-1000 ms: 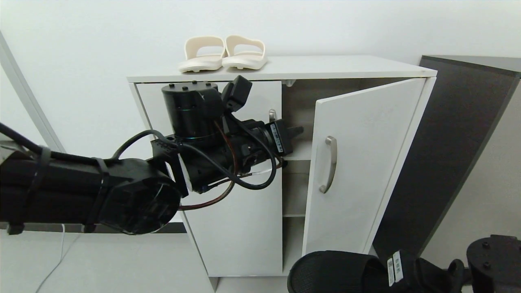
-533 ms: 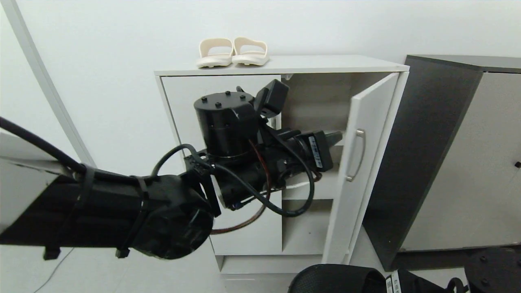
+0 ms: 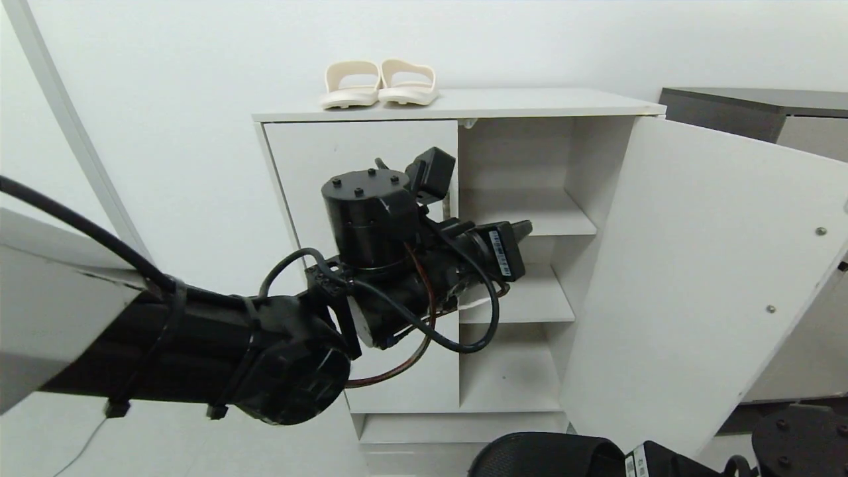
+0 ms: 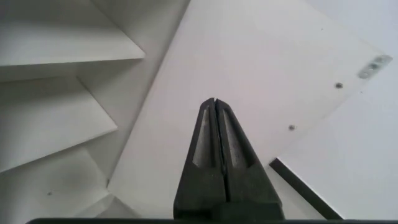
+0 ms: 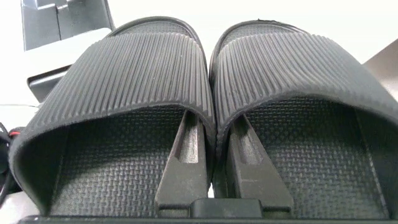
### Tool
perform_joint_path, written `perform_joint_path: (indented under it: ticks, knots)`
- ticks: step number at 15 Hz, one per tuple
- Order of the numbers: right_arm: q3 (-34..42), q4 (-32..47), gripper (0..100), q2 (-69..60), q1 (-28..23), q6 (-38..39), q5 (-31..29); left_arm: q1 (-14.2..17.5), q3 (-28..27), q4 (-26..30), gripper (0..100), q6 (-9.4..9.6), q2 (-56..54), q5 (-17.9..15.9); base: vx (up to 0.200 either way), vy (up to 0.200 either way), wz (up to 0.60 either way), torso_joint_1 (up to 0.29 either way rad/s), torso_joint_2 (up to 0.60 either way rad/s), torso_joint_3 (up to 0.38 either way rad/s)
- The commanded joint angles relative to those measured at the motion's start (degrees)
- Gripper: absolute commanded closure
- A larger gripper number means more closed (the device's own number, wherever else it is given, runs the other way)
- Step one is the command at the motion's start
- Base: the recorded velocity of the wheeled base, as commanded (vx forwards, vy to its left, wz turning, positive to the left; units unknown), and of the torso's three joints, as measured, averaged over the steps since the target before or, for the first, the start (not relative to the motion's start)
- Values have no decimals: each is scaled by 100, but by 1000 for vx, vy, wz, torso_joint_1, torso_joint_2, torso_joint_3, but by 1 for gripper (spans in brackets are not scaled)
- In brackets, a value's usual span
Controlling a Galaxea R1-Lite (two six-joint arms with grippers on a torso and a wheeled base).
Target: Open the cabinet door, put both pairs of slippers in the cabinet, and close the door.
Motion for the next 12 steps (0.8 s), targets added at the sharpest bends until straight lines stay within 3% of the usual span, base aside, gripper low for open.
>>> perform_joint_path:
  ticks: [1, 4, 6, 7, 8, 9, 12]
  knots:
    - [-20, -22, 100, 26, -159, 16, -5, 263, 609, 187, 100, 4, -1033, 12, 0, 0, 0, 0, 0, 0]
    - [-11, -233, 100, 35, -282, 25, -23, 790, 1796, 1083, 100, 4, -2966, 12, 0, 0, 0, 0, 0, 0]
    - [-117, -251, 100, 44, -440, 16, -58, 1045, 2420, 1927, 100, 30, -4294, 214, 0, 0, 0, 0, 0, 0]
    - [-293, -242, 100, 132, -607, 34, -84, 1291, 2701, 2920, 100, 241, -5463, 592, 0, 0, 0, 0, 0, 0]
    - [-389, -242, 100, 202, -730, 78, -102, 1475, 2736, 3430, 100, 408, -5972, 680, 0, 0, 0, 0, 0, 0]
    - [-574, -242, 100, 316, -827, 315, -304, 2029, 2780, 4520, 100, 663, -6860, 777, 0, 0, 0, 0, 0, 0]
    - [-943, -251, 100, 589, -827, 781, -1007, 3022, 2807, 5961, 100, 733, -8363, 829, 0, 0, 0, 0, 0, 0]
